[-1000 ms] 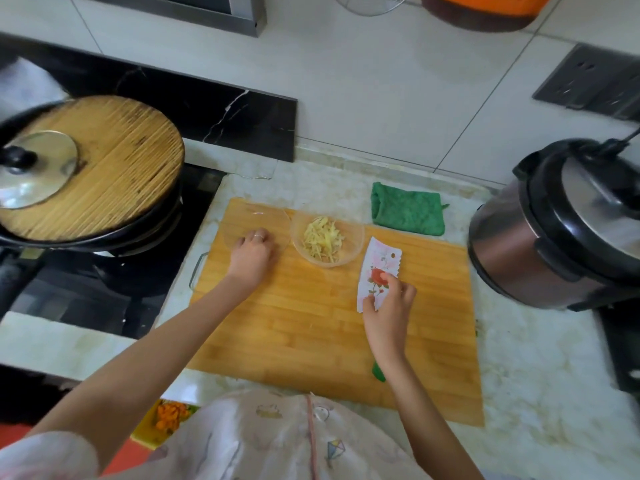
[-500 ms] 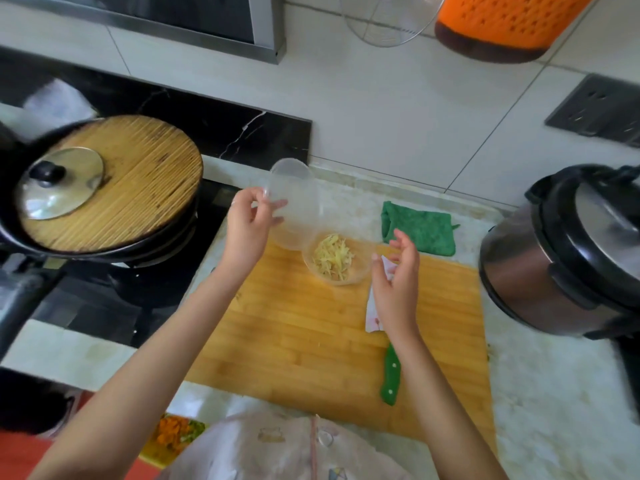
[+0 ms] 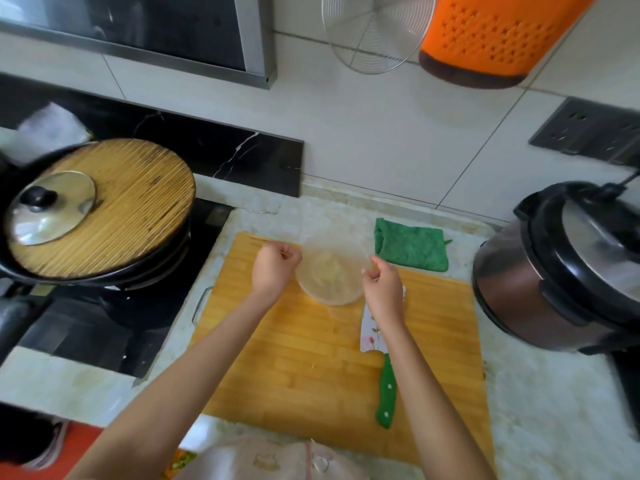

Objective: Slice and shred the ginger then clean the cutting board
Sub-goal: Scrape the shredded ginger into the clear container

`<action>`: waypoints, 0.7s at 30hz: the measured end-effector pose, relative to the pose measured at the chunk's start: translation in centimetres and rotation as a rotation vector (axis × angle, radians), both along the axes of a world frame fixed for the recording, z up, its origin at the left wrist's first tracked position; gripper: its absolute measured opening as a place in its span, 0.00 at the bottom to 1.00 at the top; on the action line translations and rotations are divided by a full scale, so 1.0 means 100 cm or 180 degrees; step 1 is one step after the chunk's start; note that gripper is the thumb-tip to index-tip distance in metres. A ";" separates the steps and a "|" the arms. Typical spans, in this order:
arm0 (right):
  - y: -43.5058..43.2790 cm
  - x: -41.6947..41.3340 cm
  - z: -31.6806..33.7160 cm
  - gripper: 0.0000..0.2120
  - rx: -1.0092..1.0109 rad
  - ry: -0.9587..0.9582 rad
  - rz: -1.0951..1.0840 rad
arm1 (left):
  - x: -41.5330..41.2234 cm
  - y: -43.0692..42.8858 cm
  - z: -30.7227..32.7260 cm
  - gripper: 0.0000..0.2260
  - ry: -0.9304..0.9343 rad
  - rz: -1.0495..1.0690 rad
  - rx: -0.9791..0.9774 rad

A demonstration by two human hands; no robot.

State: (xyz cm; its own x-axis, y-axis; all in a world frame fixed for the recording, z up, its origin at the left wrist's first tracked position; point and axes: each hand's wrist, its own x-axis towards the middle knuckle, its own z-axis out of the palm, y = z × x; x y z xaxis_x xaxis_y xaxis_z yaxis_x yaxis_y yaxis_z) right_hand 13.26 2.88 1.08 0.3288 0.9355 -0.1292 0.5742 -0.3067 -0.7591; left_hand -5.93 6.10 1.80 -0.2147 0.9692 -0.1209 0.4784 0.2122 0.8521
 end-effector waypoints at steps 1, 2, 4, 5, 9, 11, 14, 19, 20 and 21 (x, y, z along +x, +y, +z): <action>0.001 0.001 -0.002 0.20 -0.0070 -0.0057 0.0007 | 0.001 0.000 -0.002 0.09 0.0092 -0.0013 -0.0034; 0.002 0.001 -0.004 0.20 -0.0140 -0.0070 0.0004 | 0.002 0.001 -0.005 0.09 0.0181 -0.0021 -0.0047; 0.002 0.003 -0.007 0.20 -0.0244 -0.0061 -0.0005 | 0.002 0.002 -0.010 0.08 0.0271 -0.0023 -0.0063; 0.001 0.003 -0.008 0.20 -0.0253 -0.0065 0.0006 | 0.002 0.002 -0.011 0.07 0.0299 -0.0027 -0.0055; 0.000 0.000 -0.011 0.20 -0.0217 -0.0142 0.0054 | 0.003 0.000 -0.014 0.04 0.0434 -0.0189 0.0221; 0.001 -0.001 -0.012 0.20 -0.0206 -0.0237 0.0054 | 0.004 0.001 -0.014 0.07 0.0519 -0.0310 0.0286; 0.003 -0.001 -0.009 0.20 -0.0223 -0.0366 0.0138 | 0.007 0.001 -0.016 0.09 0.0750 -0.0355 0.0285; 0.001 -0.009 0.005 0.25 0.0093 -0.1103 0.0290 | 0.011 0.000 -0.014 0.16 0.1478 -0.0707 0.0932; 0.001 -0.011 0.005 0.26 0.0237 -0.1271 0.0381 | 0.013 0.001 -0.014 0.17 0.1639 -0.0858 0.1071; 0.002 -0.012 0.004 0.27 0.0300 -0.1390 0.0496 | 0.014 0.001 -0.014 0.18 0.1825 -0.1068 0.1136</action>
